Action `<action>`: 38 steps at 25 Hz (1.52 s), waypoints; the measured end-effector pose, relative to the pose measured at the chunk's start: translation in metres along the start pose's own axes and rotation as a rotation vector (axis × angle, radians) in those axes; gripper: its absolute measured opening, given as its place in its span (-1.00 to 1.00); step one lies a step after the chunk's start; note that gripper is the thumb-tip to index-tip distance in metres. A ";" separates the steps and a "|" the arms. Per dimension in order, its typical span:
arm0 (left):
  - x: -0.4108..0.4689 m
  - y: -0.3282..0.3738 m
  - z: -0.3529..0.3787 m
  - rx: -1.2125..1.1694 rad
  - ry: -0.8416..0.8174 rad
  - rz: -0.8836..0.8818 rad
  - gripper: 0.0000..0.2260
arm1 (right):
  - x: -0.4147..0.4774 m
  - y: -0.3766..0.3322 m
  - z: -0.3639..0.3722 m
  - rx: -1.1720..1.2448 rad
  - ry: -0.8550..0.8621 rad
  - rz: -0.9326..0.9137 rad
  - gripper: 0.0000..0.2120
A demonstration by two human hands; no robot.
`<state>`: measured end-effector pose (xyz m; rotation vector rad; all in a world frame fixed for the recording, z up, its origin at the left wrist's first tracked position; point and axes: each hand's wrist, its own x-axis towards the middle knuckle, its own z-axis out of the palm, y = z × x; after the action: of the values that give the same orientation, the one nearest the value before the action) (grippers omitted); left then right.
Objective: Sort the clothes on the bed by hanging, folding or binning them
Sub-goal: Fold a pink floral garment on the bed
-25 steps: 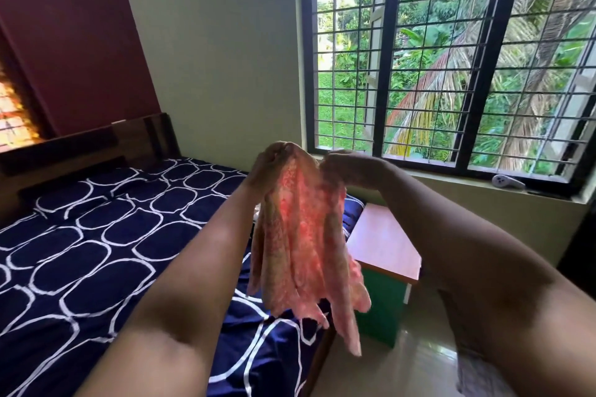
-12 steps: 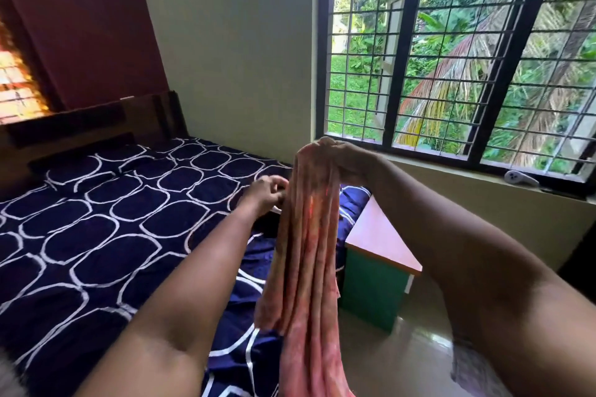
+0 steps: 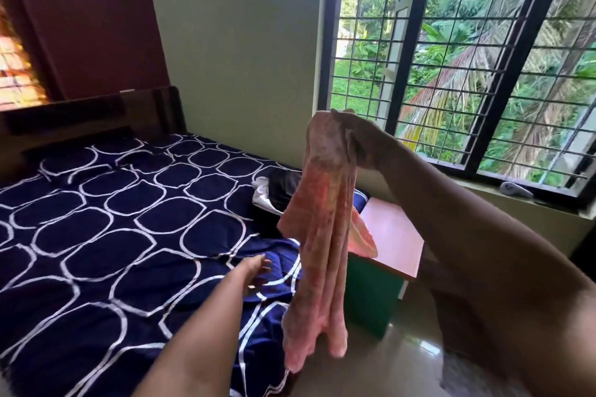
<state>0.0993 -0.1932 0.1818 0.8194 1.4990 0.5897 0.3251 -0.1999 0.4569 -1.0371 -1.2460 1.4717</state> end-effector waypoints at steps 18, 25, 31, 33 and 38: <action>0.026 0.024 0.018 0.088 0.398 0.426 -0.80 | -0.043 0.009 -0.156 -1.320 0.486 0.488 -0.77; 0.003 0.069 -0.013 -0.129 0.567 0.633 -0.73 | -0.014 0.086 -0.198 -0.413 0.455 0.301 -0.91; -0.021 0.113 -0.064 0.089 0.570 0.760 -0.76 | 0.011 0.084 -0.180 -1.121 0.423 0.268 -0.66; -0.034 0.124 -0.080 0.338 0.717 0.703 -0.72 | 0.015 0.074 -0.164 -1.076 0.187 0.378 -0.65; -0.057 0.114 -0.137 0.025 0.874 0.595 -0.78 | 0.021 0.055 -0.134 -0.747 -0.096 0.149 -0.82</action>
<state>-0.0204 -0.1533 0.3199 1.1074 2.0351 1.5149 0.4433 -0.1543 0.3841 -1.5789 -1.8893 1.1794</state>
